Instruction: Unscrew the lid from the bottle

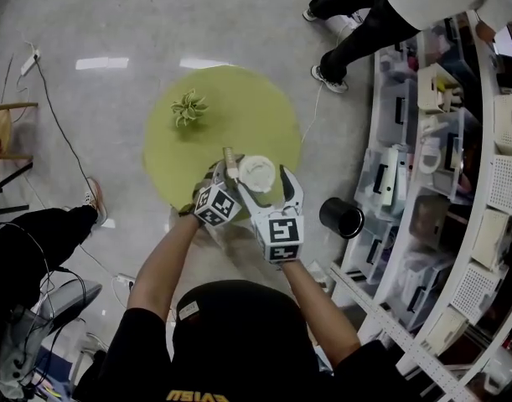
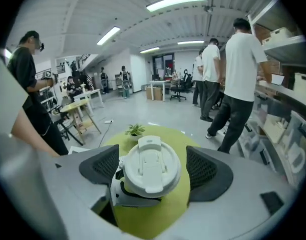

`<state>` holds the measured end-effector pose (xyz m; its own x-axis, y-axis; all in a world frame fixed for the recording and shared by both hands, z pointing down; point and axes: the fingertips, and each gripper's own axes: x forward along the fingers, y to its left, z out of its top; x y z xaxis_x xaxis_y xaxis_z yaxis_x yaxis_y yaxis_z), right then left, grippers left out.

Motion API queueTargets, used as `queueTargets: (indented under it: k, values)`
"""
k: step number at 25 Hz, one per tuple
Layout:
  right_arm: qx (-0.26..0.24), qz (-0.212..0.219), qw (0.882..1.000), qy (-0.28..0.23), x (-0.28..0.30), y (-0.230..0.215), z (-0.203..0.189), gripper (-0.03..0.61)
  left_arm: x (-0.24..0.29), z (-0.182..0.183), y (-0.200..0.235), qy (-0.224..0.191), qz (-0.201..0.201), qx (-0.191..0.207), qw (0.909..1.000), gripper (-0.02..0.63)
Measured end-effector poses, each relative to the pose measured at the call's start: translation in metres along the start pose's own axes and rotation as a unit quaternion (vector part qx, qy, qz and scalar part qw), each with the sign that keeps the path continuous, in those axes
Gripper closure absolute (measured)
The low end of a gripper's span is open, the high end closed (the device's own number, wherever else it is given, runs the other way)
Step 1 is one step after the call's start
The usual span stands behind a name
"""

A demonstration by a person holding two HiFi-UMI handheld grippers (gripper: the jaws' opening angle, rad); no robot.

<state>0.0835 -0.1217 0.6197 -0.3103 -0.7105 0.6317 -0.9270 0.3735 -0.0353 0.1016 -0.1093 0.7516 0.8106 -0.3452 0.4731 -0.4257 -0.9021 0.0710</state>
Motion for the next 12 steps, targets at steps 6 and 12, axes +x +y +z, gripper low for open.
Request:
queueTargets:
  k: [6,12]
  values:
    - [0.016,-0.050,0.998,0.020,0.015,-0.002,-0.003,0.169,0.000,0.000,-0.001,0.002,-0.001,0.000,1.0000,0.238]
    - [0.004,-0.035,0.999,0.032,0.017,0.000,-0.002,0.207,0.000,0.000,0.000,0.002,-0.003,0.001,1.0000,0.239]
